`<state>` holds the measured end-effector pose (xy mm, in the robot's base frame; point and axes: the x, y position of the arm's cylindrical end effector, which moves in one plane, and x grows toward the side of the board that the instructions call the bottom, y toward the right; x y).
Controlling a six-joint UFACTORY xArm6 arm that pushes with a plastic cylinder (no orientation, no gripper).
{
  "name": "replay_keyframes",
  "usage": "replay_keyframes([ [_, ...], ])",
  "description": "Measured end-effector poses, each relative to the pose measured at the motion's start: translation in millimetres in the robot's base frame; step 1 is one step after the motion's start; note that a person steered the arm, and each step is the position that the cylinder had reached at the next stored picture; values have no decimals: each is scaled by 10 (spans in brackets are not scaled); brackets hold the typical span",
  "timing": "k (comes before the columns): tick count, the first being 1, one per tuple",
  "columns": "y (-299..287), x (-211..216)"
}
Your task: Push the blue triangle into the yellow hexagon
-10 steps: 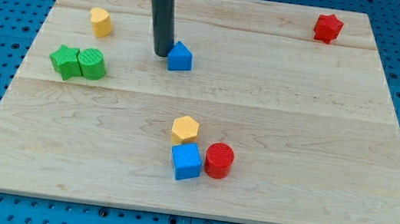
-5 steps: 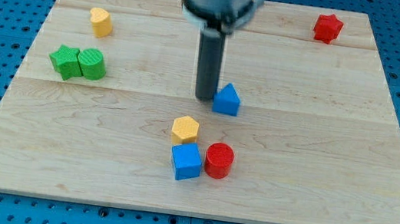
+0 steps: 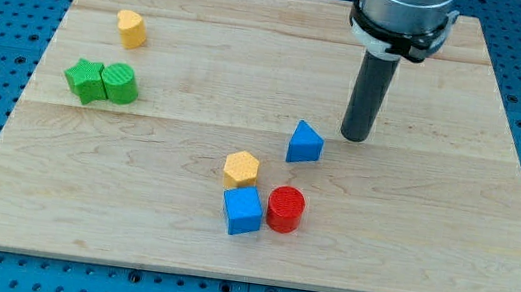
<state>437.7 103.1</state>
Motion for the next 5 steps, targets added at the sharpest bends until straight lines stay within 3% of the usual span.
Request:
replay_keyframes([
  [2,-295,-3],
  [3,-945,421],
  [4,-799,332],
  [5,25,-576],
])
